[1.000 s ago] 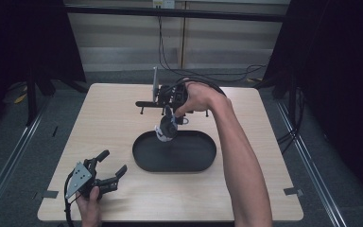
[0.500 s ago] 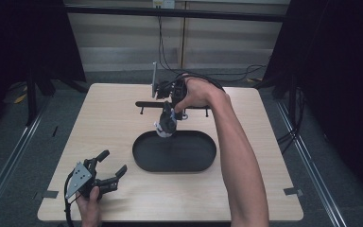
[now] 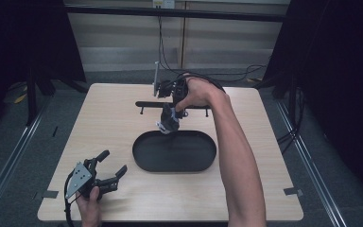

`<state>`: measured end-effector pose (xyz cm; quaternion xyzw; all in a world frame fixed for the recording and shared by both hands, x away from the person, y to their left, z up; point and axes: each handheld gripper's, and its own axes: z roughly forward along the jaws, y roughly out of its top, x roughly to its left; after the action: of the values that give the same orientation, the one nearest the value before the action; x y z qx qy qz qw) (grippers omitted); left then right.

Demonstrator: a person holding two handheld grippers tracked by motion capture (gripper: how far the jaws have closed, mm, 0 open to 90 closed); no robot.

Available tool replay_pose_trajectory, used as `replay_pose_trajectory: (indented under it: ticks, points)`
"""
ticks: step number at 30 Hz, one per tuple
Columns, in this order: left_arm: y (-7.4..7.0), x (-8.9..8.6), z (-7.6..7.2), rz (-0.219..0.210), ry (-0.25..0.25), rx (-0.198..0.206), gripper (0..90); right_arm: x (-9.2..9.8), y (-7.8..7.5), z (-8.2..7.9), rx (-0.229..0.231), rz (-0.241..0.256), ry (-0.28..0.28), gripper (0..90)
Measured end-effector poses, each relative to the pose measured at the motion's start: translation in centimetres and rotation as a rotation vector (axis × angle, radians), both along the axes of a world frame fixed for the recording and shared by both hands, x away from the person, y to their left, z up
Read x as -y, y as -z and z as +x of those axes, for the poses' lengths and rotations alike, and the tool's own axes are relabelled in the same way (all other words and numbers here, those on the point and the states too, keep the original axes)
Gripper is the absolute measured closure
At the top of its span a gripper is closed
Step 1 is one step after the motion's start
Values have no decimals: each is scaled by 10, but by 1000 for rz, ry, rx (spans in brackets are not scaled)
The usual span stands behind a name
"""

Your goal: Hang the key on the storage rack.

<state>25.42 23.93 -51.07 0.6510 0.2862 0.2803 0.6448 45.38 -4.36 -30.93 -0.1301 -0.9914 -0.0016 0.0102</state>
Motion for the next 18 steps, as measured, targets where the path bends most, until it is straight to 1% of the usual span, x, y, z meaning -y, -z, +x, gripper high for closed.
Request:
replay_pose_trajectory:
  ticks: [1,3,4,5,8,9,10,11,12,13,15,16,18]
  points:
    - [0,0,0,0,1,0,153,0,0,-1,-4,3,-3,860]
    - [0,0,0,-7,1,-5,153,1,-1,-1,5,19,0,856]
    - [0,0,0,-7,1,-5,153,1,-1,-1,5,19,0,856]
    - [0,0,0,1,0,1,153,1,-1,-1,6,25,-1,852]
    - [0,0,0,-5,0,-3,153,1,-2,-2,26,24,-3,824]
    - [0,1,0,-7,2,-5,153,0,-3,-3,22,41,-10,812]
    - [0,1,0,-7,5,-7,153,0,-3,-4,18,41,-6,811]
    - [0,0,0,3,0,1,153,-1,-3,-4,21,38,-13,811]
    - [0,0,0,-5,3,-6,153,-2,-4,-4,22,32,-15,812]
    - [0,0,0,1,-1,1,153,-2,-4,-4,17,38,-14,812]
    - [0,0,0,2,0,-1,153,-4,-4,-5,20,44,-20,809]
    - [0,1,0,-8,3,-5,153,-4,-4,-5,20,50,-19,808]
    - [0,1,0,-8,3,-5,153,-4,-4,-5,25,53,-16,799]
